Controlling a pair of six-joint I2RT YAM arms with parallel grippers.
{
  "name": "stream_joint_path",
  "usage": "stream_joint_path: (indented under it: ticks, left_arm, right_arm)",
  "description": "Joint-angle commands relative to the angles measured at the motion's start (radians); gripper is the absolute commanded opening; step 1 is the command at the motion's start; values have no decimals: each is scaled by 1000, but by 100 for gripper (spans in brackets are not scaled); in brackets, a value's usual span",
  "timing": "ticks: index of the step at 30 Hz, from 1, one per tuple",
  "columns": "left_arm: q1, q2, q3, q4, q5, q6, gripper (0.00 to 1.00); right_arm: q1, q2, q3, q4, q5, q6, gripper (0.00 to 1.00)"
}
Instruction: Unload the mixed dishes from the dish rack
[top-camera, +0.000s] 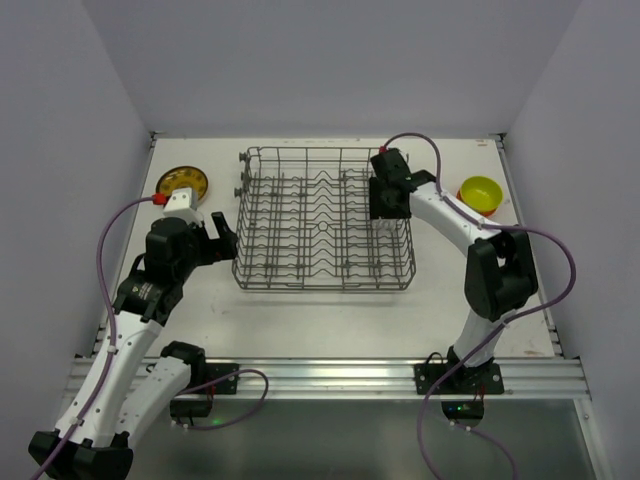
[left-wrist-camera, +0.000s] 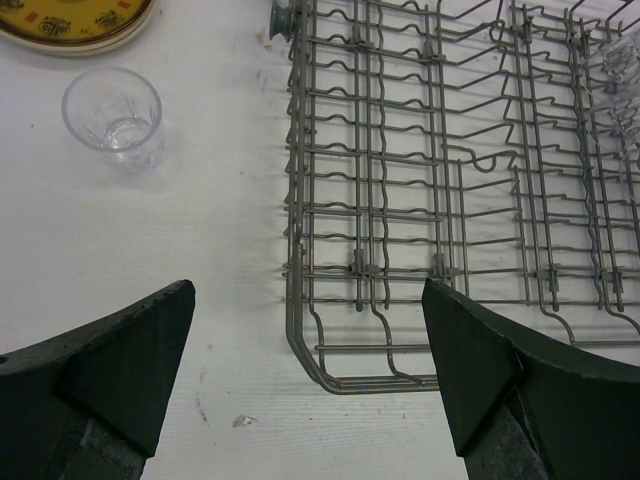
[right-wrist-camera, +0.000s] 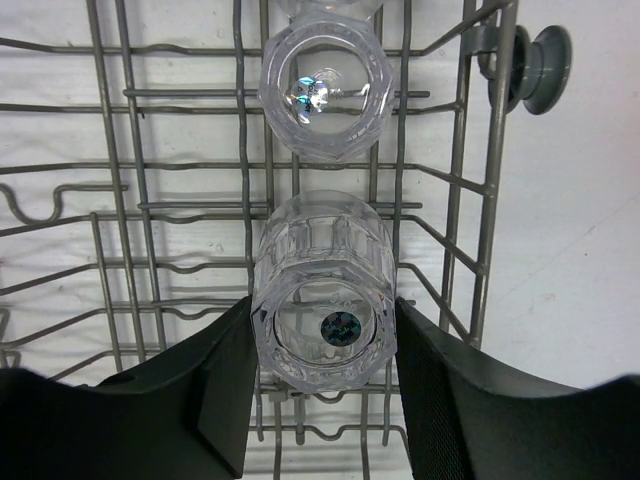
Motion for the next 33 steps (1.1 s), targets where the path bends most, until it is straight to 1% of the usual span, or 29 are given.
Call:
stream_joint_path:
  ticks: [1, 4, 8, 9, 11, 12, 13, 14, 15, 16, 17, 18, 19, 20, 21, 22, 23, 24, 25, 26, 28, 30, 31, 33]
  left_arm:
    - [-7, -9, -6, 46, 13, 31, 100]
    - [-7, -11, -6, 44, 13, 31, 100]
    - [-7, -19, 0, 47, 25, 36, 100]
    - [-7, -25, 0, 50, 39, 45, 100]
    - [-7, -37, 0, 76, 126, 60, 100]
    - [-7, -52, -6, 96, 237, 63, 100]
    - [-7, -60, -19, 116, 301, 63, 100]
    - [-7, -68, -25, 163, 362, 56, 100]
    - [-7, -78, -31, 191, 501, 47, 100]
    - [-7, -80, -49, 225, 572, 31, 100]
    - [-7, -82, -55, 299, 632, -18, 100]
    - [-7, -72, -62, 344, 748, -47, 100]
    - [-7, -66, -83, 454, 807, -84, 100]
    - [-7, -49, -98, 520, 858, -174, 100]
    - [-8, -39, -115, 611, 933, -225, 100]
    - [-13, -26, -144, 753, 959, -281, 100]
    - [-19, -5, -155, 821, 991, -387, 100]
    - [-29, 3, -161, 884, 995, -429, 100]
    - [-55, 10, -161, 964, 989, -484, 100]
    - [-71, 17, -160, 998, 967, -504, 100]
    - [-103, 20, -151, 1042, 932, -526, 100]
    - [-164, 41, -131, 1059, 882, -533, 100]
    - [-207, 53, -122, 1064, 866, -535, 100]
    - [-247, 99, -108, 1085, 837, -544, 100]
  right_arm:
    - [-1, -92, 15, -22, 11, -8, 42]
    - [-1, -138, 5, -26, -13, -6, 41]
    - [-1, -236, -31, -11, -113, -6, 40]
    - [-1, -257, -35, -2, -169, -6, 40]
    - [-1, -318, -43, 3, -238, -17, 40]
    - [-1, -340, -51, 14, -304, -20, 40]
    - [-1, -366, -72, 26, -344, -20, 39]
    - [-1, -427, -89, 67, -389, -21, 39]
    - [-1, -461, -109, 92, -494, -21, 39]
    - [-1, -496, -156, 124, -545, -18, 39]
    - [-1, -570, -179, 191, -587, -5, 39]
    - [-1, -607, -207, 230, -628, 5, 38]
    - [-1, -641, -271, 285, -706, 34, 37]
    - [-1, -702, -299, 388, -749, 46, 36]
    - [-1, -727, -357, 438, -836, 60, 36]
    - [-1, -748, -385, 492, -874, 99, 36]
    - [-1, -782, -405, 583, -903, 123, 36]
    - [-1, -794, -425, 621, -929, 140, 36]
    - [-1, -805, -458, 699, -973, 178, 36]
    - [-1, -823, -472, 740, -993, 198, 36]
    - [-1, -830, -515, 826, -1050, 264, 36]
    - [2, -828, -540, 952, -1125, 311, 36]
    - [3, -825, -569, 1053, -1147, 362, 36]
    - [8, -818, -589, 1127, -1182, 405, 36]
